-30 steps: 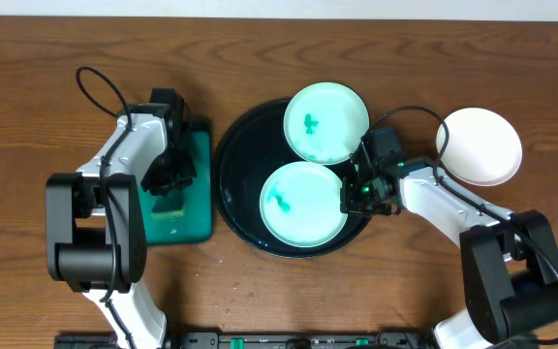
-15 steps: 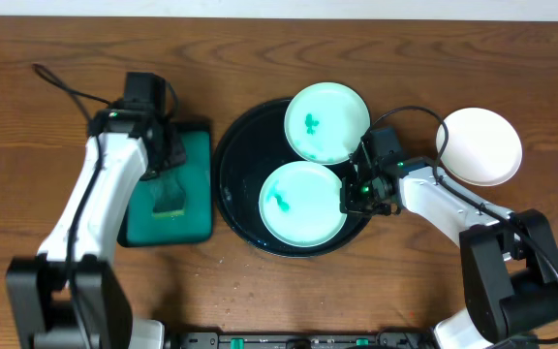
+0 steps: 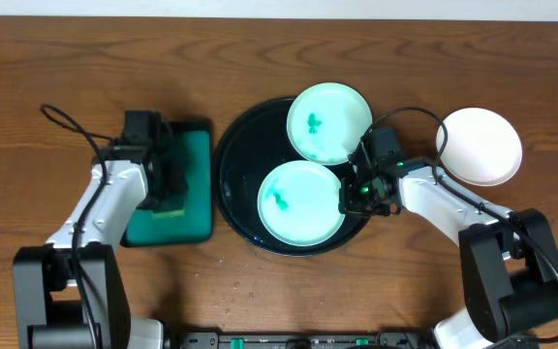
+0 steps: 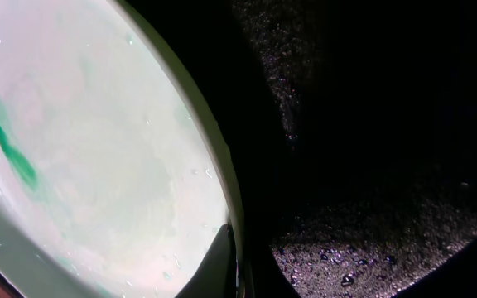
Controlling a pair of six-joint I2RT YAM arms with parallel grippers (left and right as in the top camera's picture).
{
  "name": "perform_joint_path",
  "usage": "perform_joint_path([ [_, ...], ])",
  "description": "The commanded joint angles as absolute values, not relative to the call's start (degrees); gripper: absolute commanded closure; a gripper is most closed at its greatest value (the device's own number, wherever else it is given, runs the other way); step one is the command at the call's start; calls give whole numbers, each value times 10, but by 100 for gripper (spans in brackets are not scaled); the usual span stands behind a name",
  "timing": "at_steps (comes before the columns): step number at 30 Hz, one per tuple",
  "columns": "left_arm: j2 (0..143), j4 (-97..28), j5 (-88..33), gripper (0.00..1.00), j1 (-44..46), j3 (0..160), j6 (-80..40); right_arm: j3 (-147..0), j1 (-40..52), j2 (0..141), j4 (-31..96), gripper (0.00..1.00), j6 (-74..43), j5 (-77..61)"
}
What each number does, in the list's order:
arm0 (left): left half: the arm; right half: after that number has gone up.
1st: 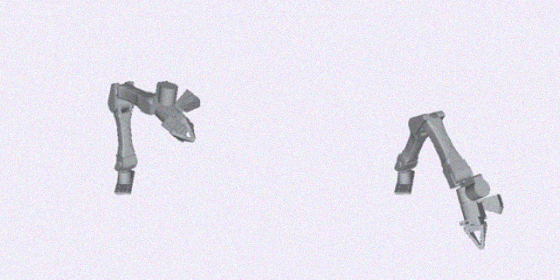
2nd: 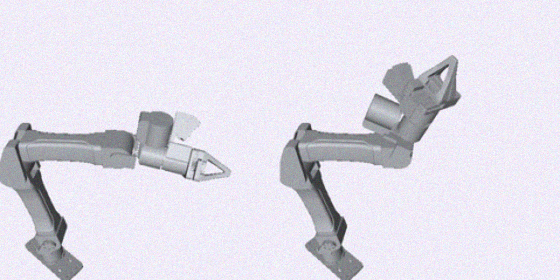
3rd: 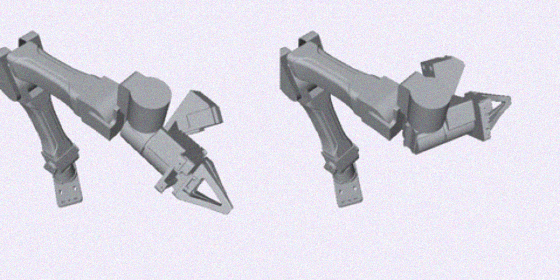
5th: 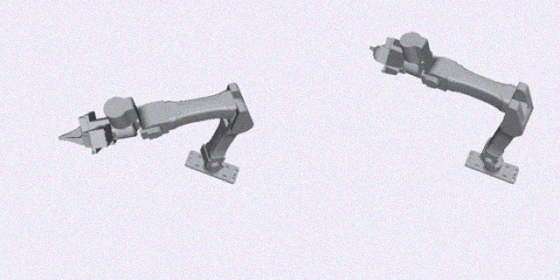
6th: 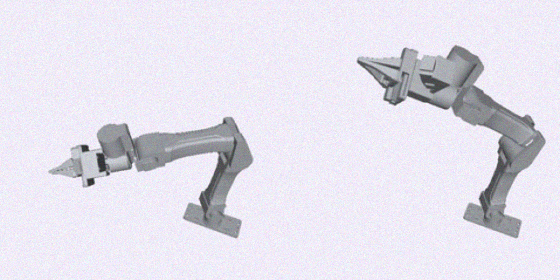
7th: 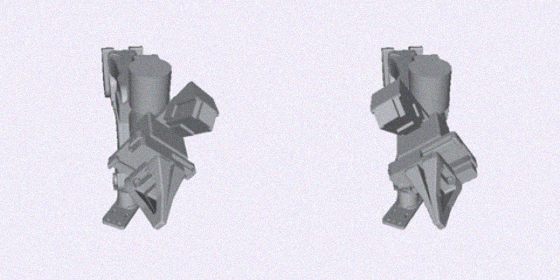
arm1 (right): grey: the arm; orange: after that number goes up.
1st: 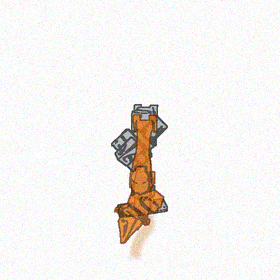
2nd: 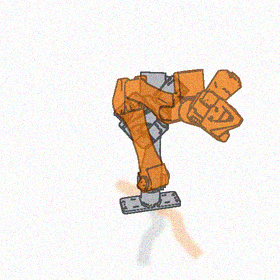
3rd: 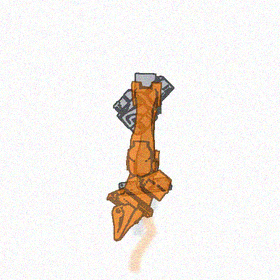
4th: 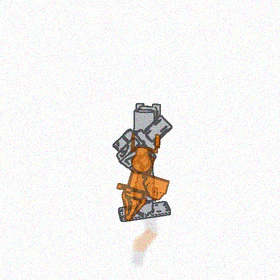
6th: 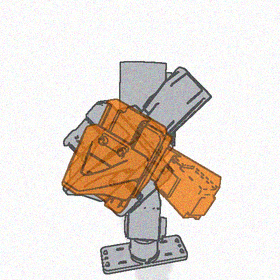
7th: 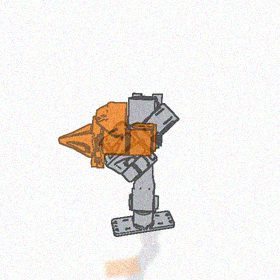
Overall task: Clean dirty plates on tray and stack at the side
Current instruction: 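Grasp the green sponge in the soapy green tray with the left gripper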
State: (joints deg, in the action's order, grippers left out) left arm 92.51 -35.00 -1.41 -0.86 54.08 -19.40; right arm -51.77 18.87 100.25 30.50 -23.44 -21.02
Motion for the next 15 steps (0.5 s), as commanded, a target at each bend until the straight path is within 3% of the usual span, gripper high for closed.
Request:
perform_joint_path([
  [1,927,-339,-23,51,-11,538,-187,-506,202,1034,309,99,-222,-215],
  [12,988,-302,-22,52,-16,538,-174,-506,202,1034,317,99,-222,-215],
  [13,992,-297,-22,56,-16,538,-174,-506,202,1034,317,99,-222,-215],
  [15,997,-290,-22,75,-17,538,-174,-506,202,1034,319,99,-222,-215],
])
